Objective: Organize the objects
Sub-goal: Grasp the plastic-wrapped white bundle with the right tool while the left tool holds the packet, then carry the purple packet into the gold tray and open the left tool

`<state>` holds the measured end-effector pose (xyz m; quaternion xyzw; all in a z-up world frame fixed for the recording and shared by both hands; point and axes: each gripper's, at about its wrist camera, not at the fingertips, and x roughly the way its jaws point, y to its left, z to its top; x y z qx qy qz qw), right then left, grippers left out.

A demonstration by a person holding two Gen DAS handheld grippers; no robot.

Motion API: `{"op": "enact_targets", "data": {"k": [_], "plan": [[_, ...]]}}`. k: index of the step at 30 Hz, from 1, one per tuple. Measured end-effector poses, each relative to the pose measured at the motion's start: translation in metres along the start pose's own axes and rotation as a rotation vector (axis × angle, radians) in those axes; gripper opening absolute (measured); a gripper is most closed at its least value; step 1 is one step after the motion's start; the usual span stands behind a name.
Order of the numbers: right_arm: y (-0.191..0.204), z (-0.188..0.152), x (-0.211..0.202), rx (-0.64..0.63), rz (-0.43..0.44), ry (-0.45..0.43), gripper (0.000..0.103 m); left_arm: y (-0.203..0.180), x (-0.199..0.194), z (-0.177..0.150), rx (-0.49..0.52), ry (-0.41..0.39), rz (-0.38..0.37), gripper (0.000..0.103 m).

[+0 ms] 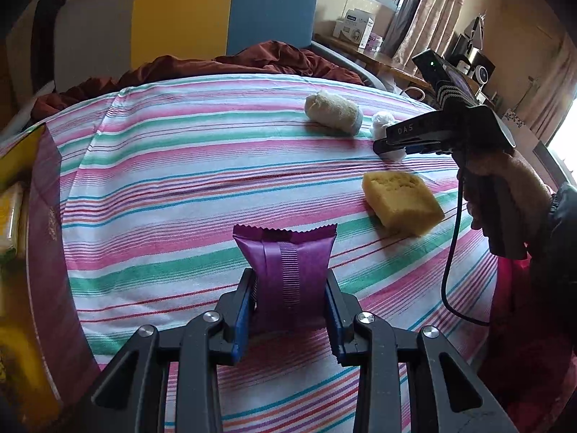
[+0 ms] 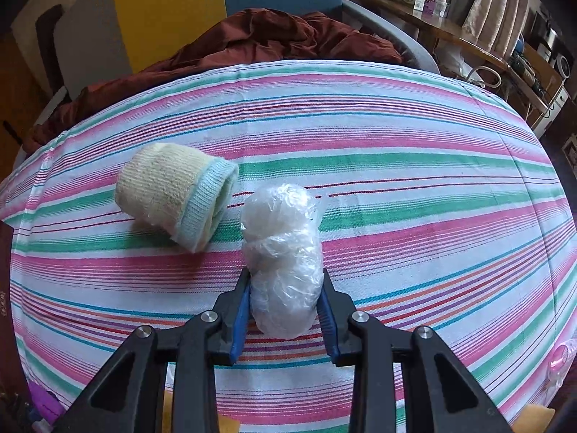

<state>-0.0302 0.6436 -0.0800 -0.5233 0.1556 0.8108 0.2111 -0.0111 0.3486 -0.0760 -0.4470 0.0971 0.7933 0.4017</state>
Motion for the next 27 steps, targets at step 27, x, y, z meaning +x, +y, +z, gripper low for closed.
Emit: {"op": "enact_targets", "data": {"k": [27], "plan": [[0.013,-0.004,0.002,-0.056,-0.055,-0.021,0.033,0.221,-0.108,0.036,-0.519,-0.064,0.156,0.036]]}}
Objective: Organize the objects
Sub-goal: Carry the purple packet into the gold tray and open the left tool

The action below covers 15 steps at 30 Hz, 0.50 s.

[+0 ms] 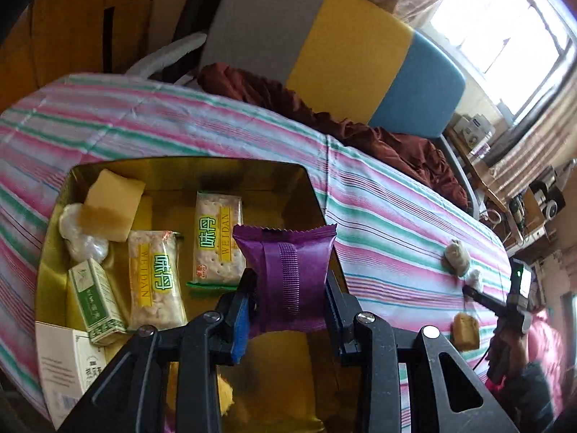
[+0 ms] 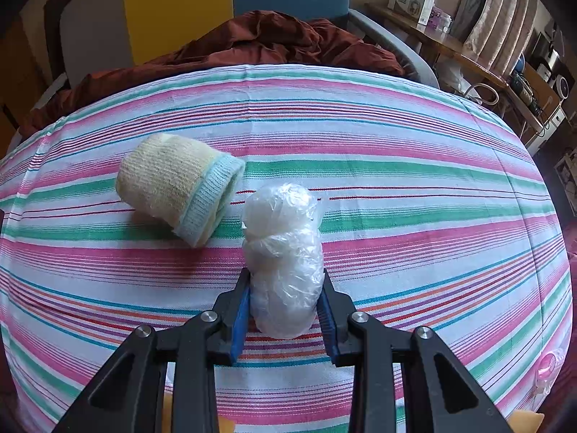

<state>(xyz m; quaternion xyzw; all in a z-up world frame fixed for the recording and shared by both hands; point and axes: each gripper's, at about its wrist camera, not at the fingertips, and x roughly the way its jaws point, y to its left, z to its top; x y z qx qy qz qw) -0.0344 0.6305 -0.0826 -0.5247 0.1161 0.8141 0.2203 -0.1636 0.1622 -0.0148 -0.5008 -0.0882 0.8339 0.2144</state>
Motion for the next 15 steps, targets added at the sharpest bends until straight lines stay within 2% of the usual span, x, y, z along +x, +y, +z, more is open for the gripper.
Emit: {"op": "enact_targets", "data": {"k": [2,8,15], "plan": [[0.0,0.0,0.0,-0.002,-0.001,0.0,0.033,0.002,0.014,0.008,-0.05,0.028,-0.019,0.036],[-0.001,0.001,0.0,0.001,0.001,0.003,0.033,0.002,0.053,0.028,-0.106,0.083,-0.004,0.036],[-0.002,0.004,0.001,0.001,0.007,0.003,0.033,0.011,0.083,0.037,-0.194,0.132,-0.009,0.036]]}}
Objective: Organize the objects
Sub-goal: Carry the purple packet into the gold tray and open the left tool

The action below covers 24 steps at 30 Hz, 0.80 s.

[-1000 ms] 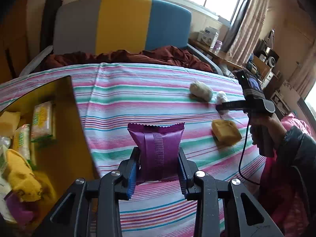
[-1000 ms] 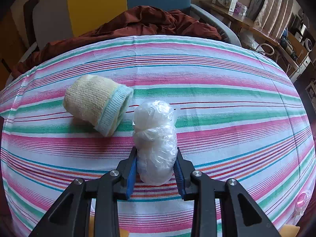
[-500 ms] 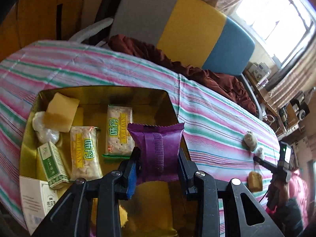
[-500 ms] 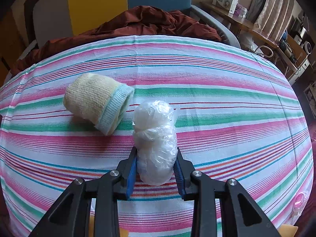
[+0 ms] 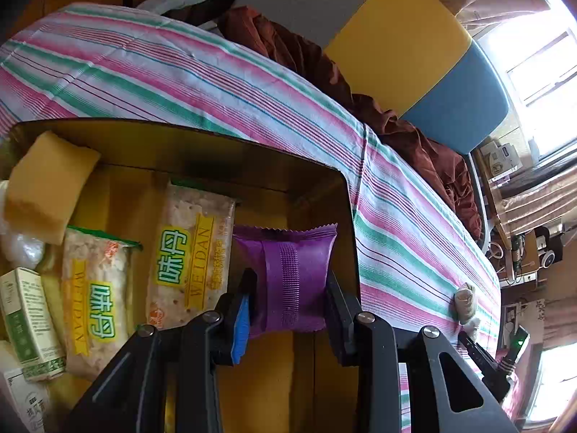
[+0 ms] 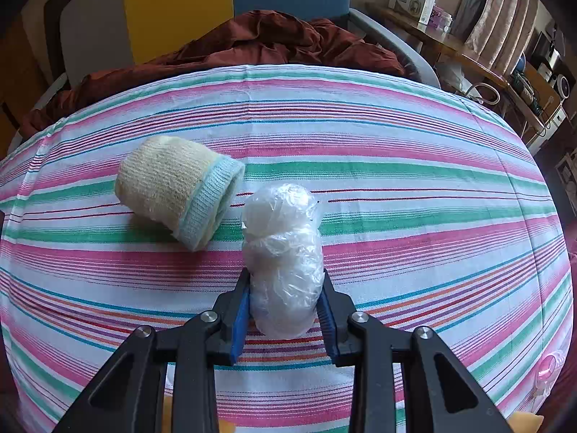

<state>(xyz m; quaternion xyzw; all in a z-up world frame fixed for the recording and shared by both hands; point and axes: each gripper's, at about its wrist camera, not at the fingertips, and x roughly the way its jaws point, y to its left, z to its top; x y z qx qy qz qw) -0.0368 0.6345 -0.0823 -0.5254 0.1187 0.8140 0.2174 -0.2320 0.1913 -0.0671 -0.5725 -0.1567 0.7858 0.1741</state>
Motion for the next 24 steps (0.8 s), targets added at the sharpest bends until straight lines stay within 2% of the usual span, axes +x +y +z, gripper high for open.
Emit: {"op": "enact_targets", "data": {"k": [5,7,14,17,24], "plan": [[0.0,0.0,0.0,-0.002,0.0,0.0,0.033,0.005,0.01,0.0,-0.018,0.022,0.023,0.036],[0.0,0.0,0.0,-0.001,0.0,0.0,0.033,0.004,0.012,0.0,-0.011,0.022,0.03,0.039],[0.0,0.0,0.0,-0.002,0.0,0.0,0.033,-0.008,0.001,-0.007,0.074,-0.015,0.051,0.046],[0.0,0.0,-0.001,-0.001,0.002,-0.002,0.033,-0.018,-0.013,-0.012,0.141,-0.064,0.082,0.048],[0.002,-0.001,-0.001,-0.011,-0.01,-0.01,0.033,-0.04,-0.064,-0.055,0.373,-0.278,0.21,0.055]]}}
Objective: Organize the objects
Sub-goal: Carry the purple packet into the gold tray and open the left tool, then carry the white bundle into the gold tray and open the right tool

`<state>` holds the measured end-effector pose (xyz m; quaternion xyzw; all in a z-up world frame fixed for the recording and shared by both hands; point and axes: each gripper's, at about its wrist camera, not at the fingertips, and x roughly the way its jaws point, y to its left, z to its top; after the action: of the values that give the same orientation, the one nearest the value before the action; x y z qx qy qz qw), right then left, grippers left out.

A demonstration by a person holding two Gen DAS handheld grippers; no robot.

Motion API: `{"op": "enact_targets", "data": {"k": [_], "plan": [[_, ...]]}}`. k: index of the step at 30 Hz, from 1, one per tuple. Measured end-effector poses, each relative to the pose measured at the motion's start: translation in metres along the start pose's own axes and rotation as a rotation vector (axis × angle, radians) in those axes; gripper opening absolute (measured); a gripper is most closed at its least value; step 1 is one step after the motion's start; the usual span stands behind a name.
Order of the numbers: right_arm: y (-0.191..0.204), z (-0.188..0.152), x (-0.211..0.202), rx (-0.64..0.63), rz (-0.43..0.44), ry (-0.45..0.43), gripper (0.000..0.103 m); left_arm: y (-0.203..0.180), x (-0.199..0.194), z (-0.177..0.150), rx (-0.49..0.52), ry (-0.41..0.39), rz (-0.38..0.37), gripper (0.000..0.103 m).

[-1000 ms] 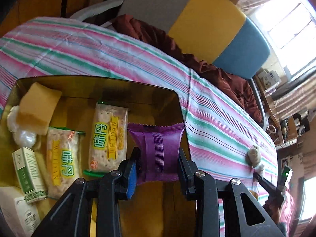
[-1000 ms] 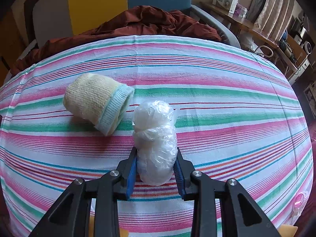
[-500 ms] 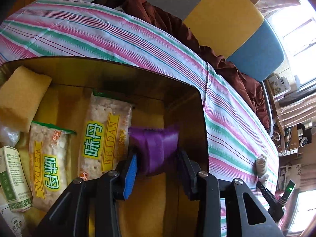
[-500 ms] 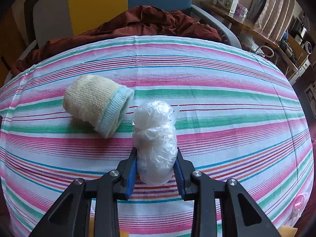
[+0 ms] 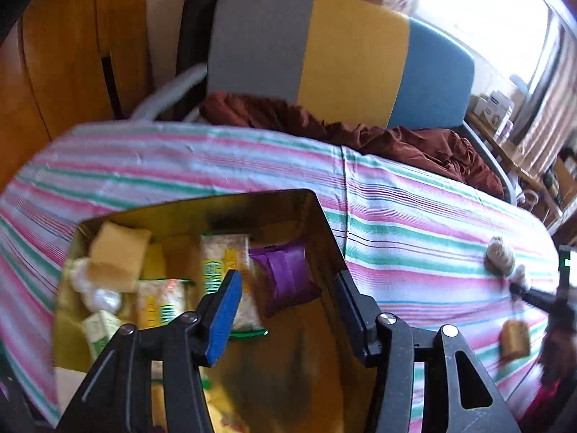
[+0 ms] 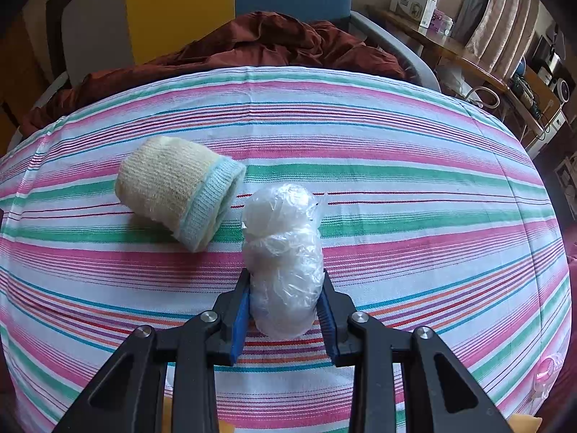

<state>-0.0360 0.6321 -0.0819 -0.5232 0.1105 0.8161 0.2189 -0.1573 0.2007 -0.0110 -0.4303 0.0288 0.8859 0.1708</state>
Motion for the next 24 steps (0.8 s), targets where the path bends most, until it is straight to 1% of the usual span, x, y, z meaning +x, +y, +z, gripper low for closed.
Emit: {"op": "enact_targets", "data": {"k": [2,4,8,10,12,13,14,19,24], "plan": [[0.001,0.0,-0.001,0.0,-0.004,-0.001,0.033,0.0,-0.019,-0.01,0.026,-0.05,0.026,0.059],[0.001,0.0,-0.001,0.001,-0.003,-0.002,0.033,0.002,-0.035,-0.02,0.039,-0.081,0.043,0.059],[0.0,-0.001,-0.002,0.011,0.001,0.002,0.033,0.005,-0.059,-0.038,0.063,-0.119,0.075,0.06],[0.001,-0.001,-0.002,0.014,-0.004,0.003,0.033,0.005,-0.069,-0.047,0.077,-0.139,0.096,0.064],[0.003,-0.002,-0.003,0.008,-0.013,0.003,0.032,0.008,-0.08,-0.055,0.082,-0.163,0.111,0.065],[0.003,-0.002,-0.004,0.008,-0.015,0.004,0.032,0.009,-0.085,-0.059,0.084,-0.172,0.116,0.067],[0.003,-0.002,-0.004,0.011,-0.016,0.007,0.032,0.01,-0.088,-0.062,0.087,-0.179,0.12,0.068],[0.006,-0.004,-0.01,0.019,-0.011,0.028,0.03,0.014,-0.1,-0.073,0.107,-0.189,0.126,0.068],[0.009,-0.002,-0.035,0.056,0.04,-0.015,0.03,0.021,-0.105,-0.08,0.091,-0.192,0.112,0.068]]}}
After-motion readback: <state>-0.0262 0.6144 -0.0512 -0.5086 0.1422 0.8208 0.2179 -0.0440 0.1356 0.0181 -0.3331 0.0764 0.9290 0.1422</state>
